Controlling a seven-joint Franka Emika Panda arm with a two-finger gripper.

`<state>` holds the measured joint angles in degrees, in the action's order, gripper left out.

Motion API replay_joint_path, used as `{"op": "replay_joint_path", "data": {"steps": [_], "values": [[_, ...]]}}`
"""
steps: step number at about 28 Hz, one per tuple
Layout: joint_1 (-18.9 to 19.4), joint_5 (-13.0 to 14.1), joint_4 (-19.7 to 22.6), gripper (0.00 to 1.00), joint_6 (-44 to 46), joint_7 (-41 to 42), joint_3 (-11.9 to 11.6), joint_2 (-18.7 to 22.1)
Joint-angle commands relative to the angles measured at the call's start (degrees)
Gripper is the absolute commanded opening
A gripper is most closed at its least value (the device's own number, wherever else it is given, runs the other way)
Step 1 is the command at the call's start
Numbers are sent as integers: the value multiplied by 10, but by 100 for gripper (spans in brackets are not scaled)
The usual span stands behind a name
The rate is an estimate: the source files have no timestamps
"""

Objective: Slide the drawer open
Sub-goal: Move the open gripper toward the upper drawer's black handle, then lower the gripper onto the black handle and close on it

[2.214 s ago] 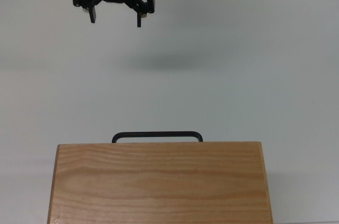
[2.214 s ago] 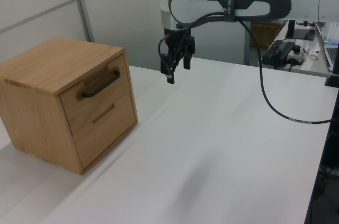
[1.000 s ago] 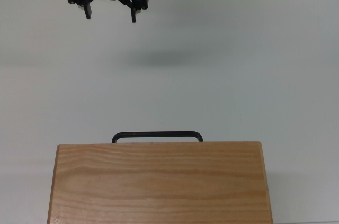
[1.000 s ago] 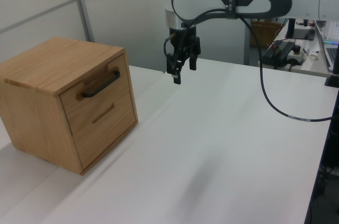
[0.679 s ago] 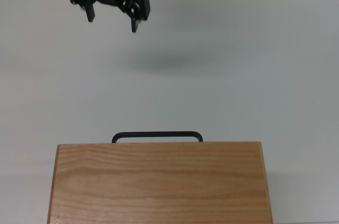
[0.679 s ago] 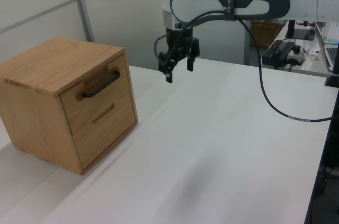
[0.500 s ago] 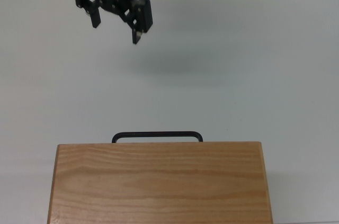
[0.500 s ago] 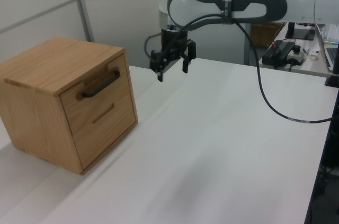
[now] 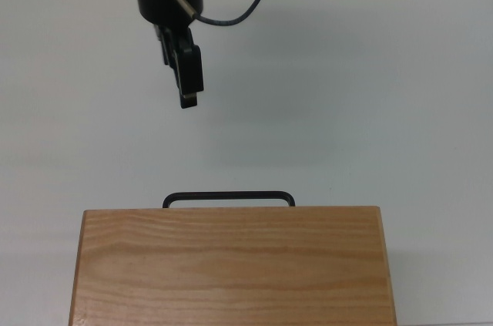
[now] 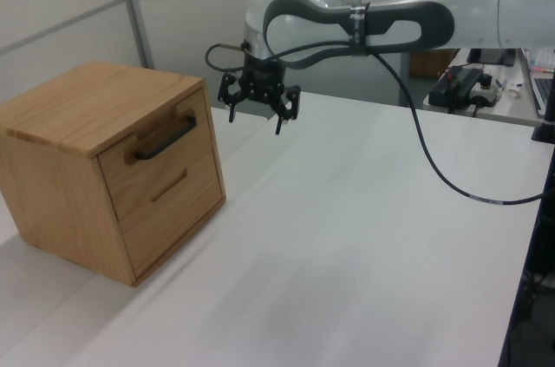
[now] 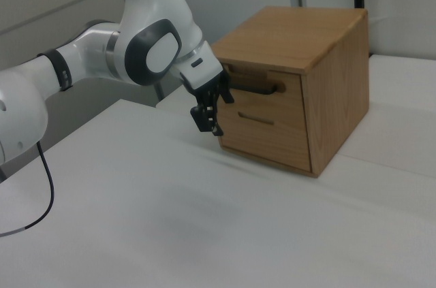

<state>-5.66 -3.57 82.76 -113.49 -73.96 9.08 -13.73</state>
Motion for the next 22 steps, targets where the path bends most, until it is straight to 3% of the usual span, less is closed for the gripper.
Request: {"op": "replay_joint_path", "data": {"steps": [1, 6, 14, 22], "values": [[2, -3, -1, 100, -20, -104, 12, -11], [4, -2, -19, 100, -72, -111, 26, -32], [7, -10, -60, 100, -143, -113, 27, -80], [30, -61, -114, 100, -208, -113, 23, -146]]}}
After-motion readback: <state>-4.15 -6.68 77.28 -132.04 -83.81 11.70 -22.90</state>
